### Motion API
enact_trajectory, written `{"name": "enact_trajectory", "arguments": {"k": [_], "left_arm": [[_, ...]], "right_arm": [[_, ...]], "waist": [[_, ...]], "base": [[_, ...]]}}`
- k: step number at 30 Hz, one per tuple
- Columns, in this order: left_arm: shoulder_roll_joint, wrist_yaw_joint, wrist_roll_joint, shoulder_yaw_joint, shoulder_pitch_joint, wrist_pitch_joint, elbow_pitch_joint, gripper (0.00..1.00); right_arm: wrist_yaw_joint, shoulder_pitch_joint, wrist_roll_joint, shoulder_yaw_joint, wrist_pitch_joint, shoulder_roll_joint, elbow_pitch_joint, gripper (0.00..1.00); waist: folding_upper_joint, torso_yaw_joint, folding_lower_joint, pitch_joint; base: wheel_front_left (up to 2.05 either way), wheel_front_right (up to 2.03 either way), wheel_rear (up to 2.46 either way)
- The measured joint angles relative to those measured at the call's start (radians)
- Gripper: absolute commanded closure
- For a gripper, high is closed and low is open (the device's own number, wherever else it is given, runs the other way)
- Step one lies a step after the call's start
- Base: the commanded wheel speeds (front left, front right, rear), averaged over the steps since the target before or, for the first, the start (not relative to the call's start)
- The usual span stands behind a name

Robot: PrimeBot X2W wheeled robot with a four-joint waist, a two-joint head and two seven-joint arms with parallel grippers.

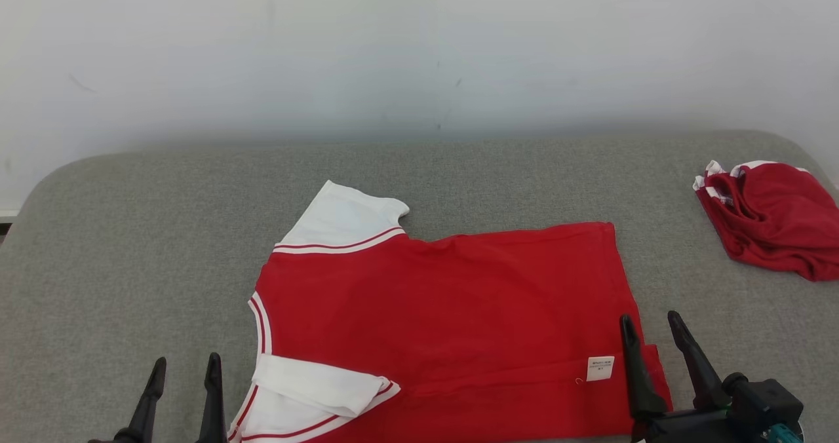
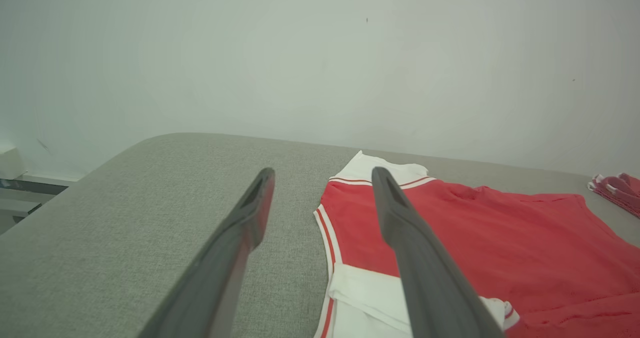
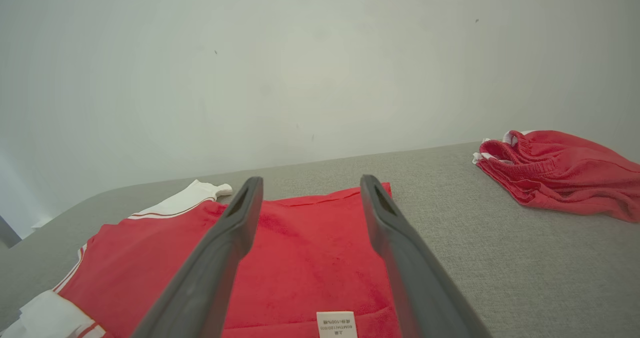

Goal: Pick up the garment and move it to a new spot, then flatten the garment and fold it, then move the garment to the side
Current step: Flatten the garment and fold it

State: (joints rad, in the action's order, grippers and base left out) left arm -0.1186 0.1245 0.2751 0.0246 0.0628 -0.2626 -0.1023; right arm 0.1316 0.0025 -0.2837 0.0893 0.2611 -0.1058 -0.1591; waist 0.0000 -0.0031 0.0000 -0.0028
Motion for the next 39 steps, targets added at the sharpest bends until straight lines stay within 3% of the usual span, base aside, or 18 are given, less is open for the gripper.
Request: {"name": "enact_trajectory", "arguments": {"k": [7, 13, 26, 39], "left_arm": [[-0.097, 0.005, 0.010, -0.044, -0.134, 0.021, -0.050, 0.00], [-0.202, 0.006, 0.055, -0.144, -0.344, 0.099, -0.078, 0.00], [-0.401, 0.007, 0.326, -0.451, -0.859, 0.267, -0.276, 0.00], [-0.461, 0.007, 0.513, -0.749, -1.167, 0.384, -0.495, 0.00]], "right_arm": [[0.000, -0.104, 0.005, -0.032, -0.035, -0.033, -0.056, 0.00], [0.000, -0.277, 0.006, -0.049, -0.114, -0.083, -0.120, 0.00], [0.000, -0.665, -0.032, 0.038, -0.292, -0.150, -0.345, 0.00], [0.000, -0.873, -0.112, 0.193, -0.421, -0.112, -0.527, 0.00]], "waist": [[0.0001, -0.007, 0.0000, 0.039], [0.0000, -0.014, 0.0001, 0.109], [0.0002, -0.045, 0.0004, 0.320], [0.0003, -0.124, 0.0003, 0.469]], "base": [[0.00, 0.00, 0.00], [0.00, 0.00, 0.00], [0.00, 0.00, 0.00], [0.00, 0.00, 0.00]]}}
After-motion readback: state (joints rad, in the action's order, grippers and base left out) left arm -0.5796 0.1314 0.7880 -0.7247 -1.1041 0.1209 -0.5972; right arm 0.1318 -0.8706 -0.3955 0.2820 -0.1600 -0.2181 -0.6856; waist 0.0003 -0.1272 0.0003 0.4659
